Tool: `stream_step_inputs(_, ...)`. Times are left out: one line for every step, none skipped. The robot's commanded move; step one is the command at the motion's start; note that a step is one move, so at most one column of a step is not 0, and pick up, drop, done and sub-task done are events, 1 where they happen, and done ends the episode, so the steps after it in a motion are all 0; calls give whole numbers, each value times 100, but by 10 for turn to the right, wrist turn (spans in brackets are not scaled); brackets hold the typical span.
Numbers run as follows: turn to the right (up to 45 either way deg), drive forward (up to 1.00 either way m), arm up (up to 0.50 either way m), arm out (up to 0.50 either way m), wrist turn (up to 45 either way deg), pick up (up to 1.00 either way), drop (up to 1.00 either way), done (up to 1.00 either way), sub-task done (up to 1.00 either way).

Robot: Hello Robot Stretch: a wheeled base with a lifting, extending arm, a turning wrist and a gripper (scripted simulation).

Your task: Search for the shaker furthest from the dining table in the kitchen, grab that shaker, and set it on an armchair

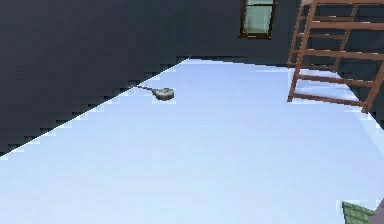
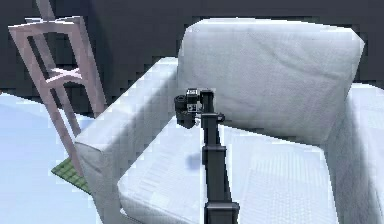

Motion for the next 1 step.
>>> stream_step_inputs(0, 0, 10, 0, 0, 0, 0, 0, 0)
